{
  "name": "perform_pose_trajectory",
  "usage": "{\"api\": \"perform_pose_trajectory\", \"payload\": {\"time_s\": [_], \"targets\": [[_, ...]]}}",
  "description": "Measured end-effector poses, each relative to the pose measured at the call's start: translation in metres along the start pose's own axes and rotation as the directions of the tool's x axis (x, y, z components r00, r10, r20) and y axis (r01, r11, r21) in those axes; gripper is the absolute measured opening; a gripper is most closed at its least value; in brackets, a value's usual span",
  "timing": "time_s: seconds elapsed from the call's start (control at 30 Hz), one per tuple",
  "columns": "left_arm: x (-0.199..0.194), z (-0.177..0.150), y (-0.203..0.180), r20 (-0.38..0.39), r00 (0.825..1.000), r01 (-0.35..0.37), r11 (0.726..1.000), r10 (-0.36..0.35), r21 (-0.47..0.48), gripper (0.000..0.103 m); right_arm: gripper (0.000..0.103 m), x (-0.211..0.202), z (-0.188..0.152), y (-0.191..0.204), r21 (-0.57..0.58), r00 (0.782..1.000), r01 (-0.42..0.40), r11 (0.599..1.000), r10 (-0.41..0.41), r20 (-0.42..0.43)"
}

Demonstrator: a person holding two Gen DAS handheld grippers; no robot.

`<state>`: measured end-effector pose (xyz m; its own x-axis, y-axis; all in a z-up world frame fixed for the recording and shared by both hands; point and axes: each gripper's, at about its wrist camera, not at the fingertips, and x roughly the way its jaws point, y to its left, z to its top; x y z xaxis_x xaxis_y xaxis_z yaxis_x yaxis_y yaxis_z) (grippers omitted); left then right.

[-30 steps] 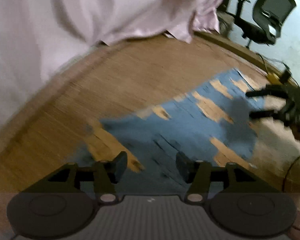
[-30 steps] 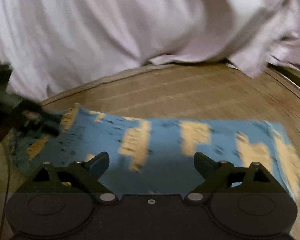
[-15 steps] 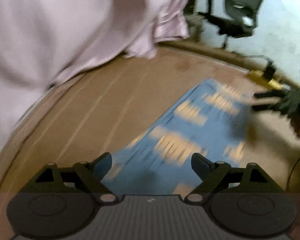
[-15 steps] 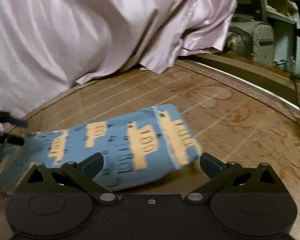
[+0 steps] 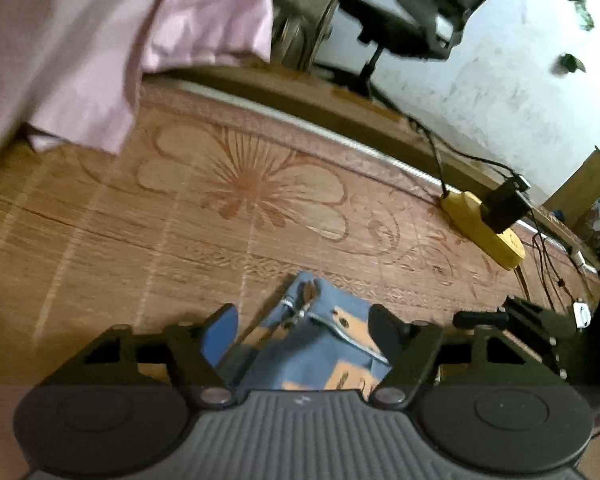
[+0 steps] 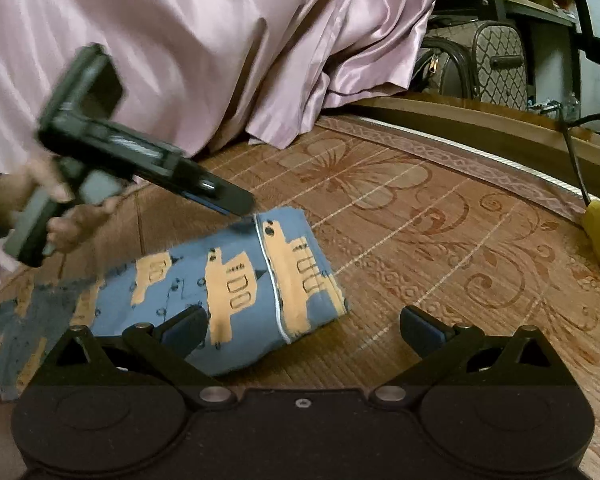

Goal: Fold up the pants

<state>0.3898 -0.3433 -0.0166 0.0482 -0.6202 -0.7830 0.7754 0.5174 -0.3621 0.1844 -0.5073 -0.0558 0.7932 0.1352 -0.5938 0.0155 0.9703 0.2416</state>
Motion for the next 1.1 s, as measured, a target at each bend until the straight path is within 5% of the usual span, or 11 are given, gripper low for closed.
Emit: {"api": "perform_pose_trajectory", "payload": {"time_s": [0.23, 0.33, 0.47, 0.57, 0.8, 1.1], "targets": [[0.023, 0.006, -0.015, -0.108, 0.993, -0.035, 0.987, 0.052, 0.155, 0.024, 0.102, 0.007, 0.005, 0.000, 0.006, 0.999, -0.032, 0.999, 0.032, 0.016], [0.018, -0.003, -0.030, -0.041, 0.993, -0.096, 0.962, 0.110, 0.257, 0.012, 0.102, 0.009, 0.006, 0.004, -0.024, 1.000, -0.021, 1.000, 0.021, 0.011], [0.008, -0.028, -0.055, 0.092, 0.980, -0.197, 0.890, 0.175, 0.412, 0.011, 0.102, 0.006, 0.004, 0.005, -0.066, 1.000, -0.013, 0.998, 0.013, -0.003], [0.011, -0.037, -0.064, 0.109, 0.968, -0.252, 0.846, 0.228, 0.471, 0.011, 0.102, 0.010, 0.005, 0.000, -0.072, 0.999, -0.017, 0.997, 0.015, -0.029], [0.004, -0.049, -0.072, 0.197, 0.954, -0.297, 0.813, 0.227, 0.501, 0.011, 0.086, 0.019, 0.016, -0.020, -0.031, 0.994, -0.095, 0.995, 0.094, -0.057], [0.014, -0.052, -0.069, 0.188, 0.949, -0.315, 0.810, 0.254, 0.495, 0.011, 0.050, 0.023, 0.015, -0.017, -0.069, 0.999, -0.005, 0.998, 0.002, -0.045]]}}
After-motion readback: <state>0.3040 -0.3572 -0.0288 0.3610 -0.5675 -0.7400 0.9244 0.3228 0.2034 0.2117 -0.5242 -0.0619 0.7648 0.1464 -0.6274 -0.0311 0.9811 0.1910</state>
